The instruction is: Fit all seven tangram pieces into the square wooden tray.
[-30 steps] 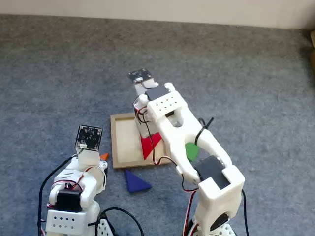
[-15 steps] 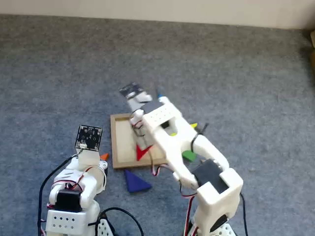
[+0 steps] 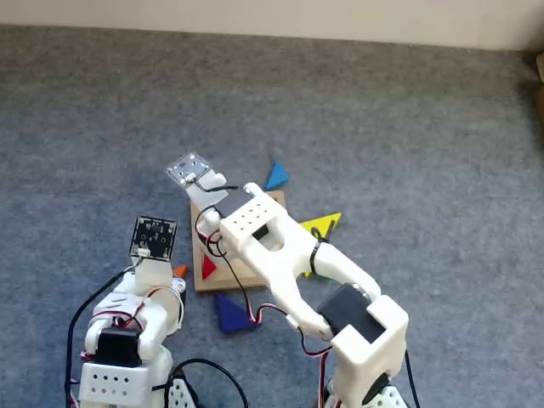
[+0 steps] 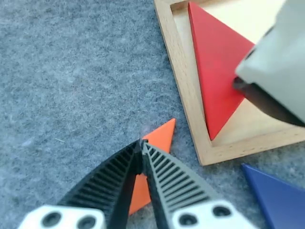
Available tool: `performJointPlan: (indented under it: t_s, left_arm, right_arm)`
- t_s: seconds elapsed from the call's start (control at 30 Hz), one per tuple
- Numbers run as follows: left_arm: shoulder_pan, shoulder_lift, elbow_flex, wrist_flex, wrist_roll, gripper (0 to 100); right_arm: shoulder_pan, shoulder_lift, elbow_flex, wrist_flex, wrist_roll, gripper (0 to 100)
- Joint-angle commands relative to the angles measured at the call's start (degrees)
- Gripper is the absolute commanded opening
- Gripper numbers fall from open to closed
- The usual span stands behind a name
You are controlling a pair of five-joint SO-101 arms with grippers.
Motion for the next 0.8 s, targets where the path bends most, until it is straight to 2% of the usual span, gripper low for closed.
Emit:
performJointPlan:
  t_s: [0.0, 0.13, 0.33, 0.47, 0.63, 0.77]
  left_arm:
    - [-0.2, 0.0, 1.2, 0.3, 0.5, 1]
    - [-0.2, 0.0, 1.2, 0.3, 0.5, 1]
    - [-0.2, 0.0, 1.2, 0.3, 0.5, 1]
    - [-0.2, 0.0, 1.2, 0.3, 0.5, 1]
    - [-0.2, 0.0, 1.2, 0.3, 0.5, 1]
    - [-0.2, 0.0, 1.2, 0.3, 0.5, 1]
  right_arm:
    - [-0.6, -3.1, -0.9, 2.5, 0.8, 2.9]
    - [0.0, -6.5, -6.4, 7.0, 0.8, 2.9]
    - [5.1, -12.9, -1.6, 8.0, 0.8, 2.9]
    - [7.2, -13.6, 4.7, 1.5, 0.8, 2.9]
    - [6.3, -13.7, 15.3, -10.7, 0.8, 2.9]
    - [4.4, -13.7, 18.4, -13.4, 0.8, 2.9]
